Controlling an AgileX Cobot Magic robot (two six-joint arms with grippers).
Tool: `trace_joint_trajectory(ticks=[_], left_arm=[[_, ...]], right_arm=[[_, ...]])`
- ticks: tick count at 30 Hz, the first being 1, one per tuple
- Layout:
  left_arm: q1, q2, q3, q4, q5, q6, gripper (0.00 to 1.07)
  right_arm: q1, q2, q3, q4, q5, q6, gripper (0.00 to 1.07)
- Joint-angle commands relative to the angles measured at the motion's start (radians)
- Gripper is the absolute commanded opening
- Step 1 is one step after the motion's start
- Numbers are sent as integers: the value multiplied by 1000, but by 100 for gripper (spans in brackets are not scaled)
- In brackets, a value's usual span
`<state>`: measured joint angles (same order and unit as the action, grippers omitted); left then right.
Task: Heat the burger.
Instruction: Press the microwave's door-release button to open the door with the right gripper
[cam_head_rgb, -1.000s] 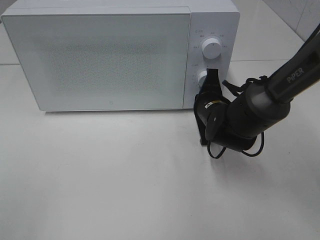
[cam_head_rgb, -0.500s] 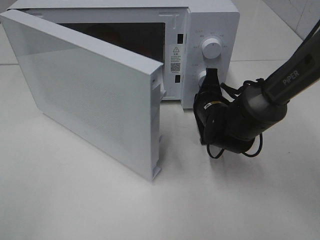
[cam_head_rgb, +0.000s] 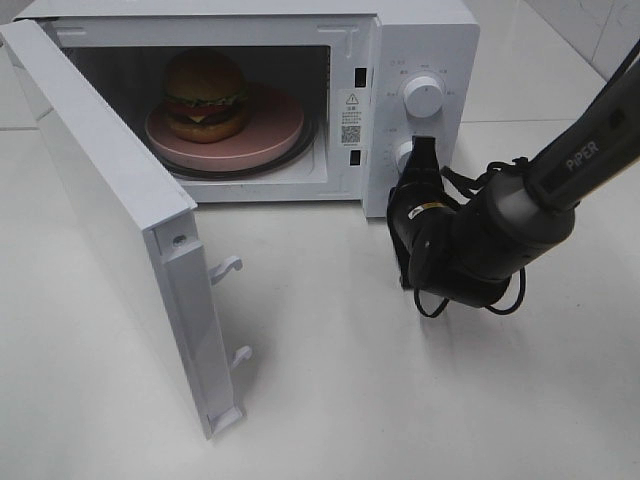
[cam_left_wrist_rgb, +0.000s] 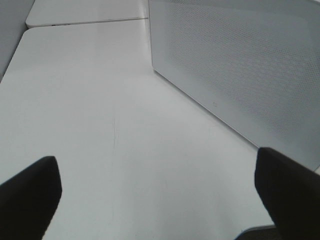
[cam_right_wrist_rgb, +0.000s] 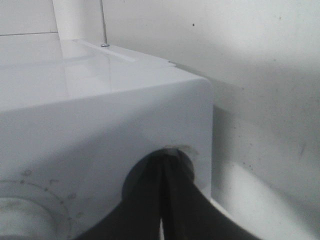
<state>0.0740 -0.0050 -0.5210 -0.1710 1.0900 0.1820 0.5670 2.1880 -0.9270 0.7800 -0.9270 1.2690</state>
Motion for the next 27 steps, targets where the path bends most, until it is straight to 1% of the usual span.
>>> trace_joint_trajectory(ticks=[1,3,6,8,14,17,19,22,24,25,26,27], left_arm=[[3,-19,2,-5,-15,-6,98],[3,-19,2,-5,-15,-6,98],[3,-19,2,-5,-15,-6,98],[3,-19,2,-5,-15,-6,98],[3,-19,2,-5,-15,-6,98],[3,-19,2,-5,-15,-6,98],[3,-19,2,-5,-15,-6,98],[3,-19,2,-5,-15,-6,98],[3,-19,2,-5,-15,-6,98],[3,-19,2,-5,-15,-6,98],[3,-19,2,-5,-15,-6,98],[3,-19,2,-5,-15,-6,98]], right_arm=[[-29,-26,-26,-67,-145,7,0],[-29,-48,10,-66,-103,16,0],[-29,-56,21,-67,-96,20,0],[-29,-83,59,-92,-18,23,0],[-29,-109,108,-102,88,-16,0],[-29,-115,118,-102,91,-23,0],[-29,-143,154,-103,109,-32,0],[-29,-162,172,-107,111,-53,0],[-29,-196,203,-147,120,-92,0],[-29,-196,203,-147,120,-92,0],[-29,-224,220,-192,144,-102,0],[-29,-224,220,-192,144,-102,0]])
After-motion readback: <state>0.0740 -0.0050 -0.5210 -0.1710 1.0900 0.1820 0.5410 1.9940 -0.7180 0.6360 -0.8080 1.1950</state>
